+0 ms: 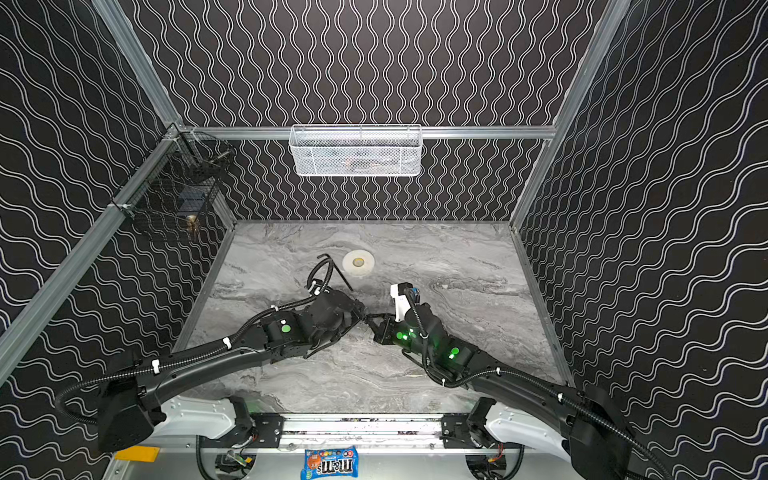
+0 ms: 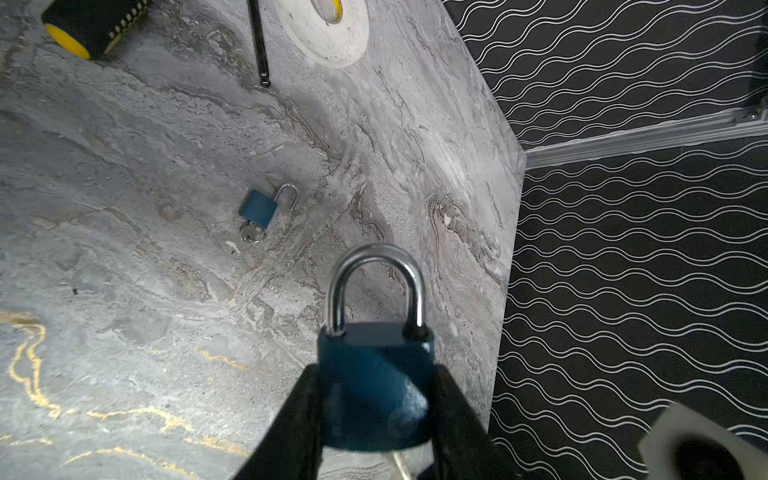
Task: Unlock with the key
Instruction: 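Push the key in the right gripper into the padlock held by the left gripper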
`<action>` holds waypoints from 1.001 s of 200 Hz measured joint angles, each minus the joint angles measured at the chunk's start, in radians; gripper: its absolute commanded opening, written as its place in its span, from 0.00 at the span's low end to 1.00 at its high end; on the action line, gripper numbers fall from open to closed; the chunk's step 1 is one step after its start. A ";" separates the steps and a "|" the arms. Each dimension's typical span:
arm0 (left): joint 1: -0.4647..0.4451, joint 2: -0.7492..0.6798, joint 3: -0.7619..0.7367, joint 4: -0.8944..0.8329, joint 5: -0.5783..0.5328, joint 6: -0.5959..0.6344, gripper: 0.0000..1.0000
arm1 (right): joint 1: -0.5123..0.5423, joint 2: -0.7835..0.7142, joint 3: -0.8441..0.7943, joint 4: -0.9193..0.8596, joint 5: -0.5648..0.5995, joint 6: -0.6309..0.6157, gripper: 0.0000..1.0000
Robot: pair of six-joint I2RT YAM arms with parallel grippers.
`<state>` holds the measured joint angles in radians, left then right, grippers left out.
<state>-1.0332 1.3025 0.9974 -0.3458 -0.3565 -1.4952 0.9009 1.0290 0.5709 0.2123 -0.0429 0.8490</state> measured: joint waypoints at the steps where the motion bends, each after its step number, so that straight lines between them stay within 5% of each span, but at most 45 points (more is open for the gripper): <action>1: 0.000 -0.001 -0.001 0.001 0.000 -0.002 0.00 | 0.000 0.000 0.000 -0.001 0.000 0.000 0.00; 87: -0.002 -0.024 -0.017 0.036 -0.001 -0.135 0.00 | 0.126 -0.015 -0.035 0.051 0.214 0.073 0.00; 200: -0.019 -0.013 0.018 0.059 -0.027 -0.148 0.00 | 0.145 0.056 0.053 0.054 0.326 -0.084 0.00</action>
<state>-1.0523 1.2900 1.0149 -0.2871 -0.3836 -1.6428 1.0458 1.0847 0.6243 0.2661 0.2829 0.7647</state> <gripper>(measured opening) 0.398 0.055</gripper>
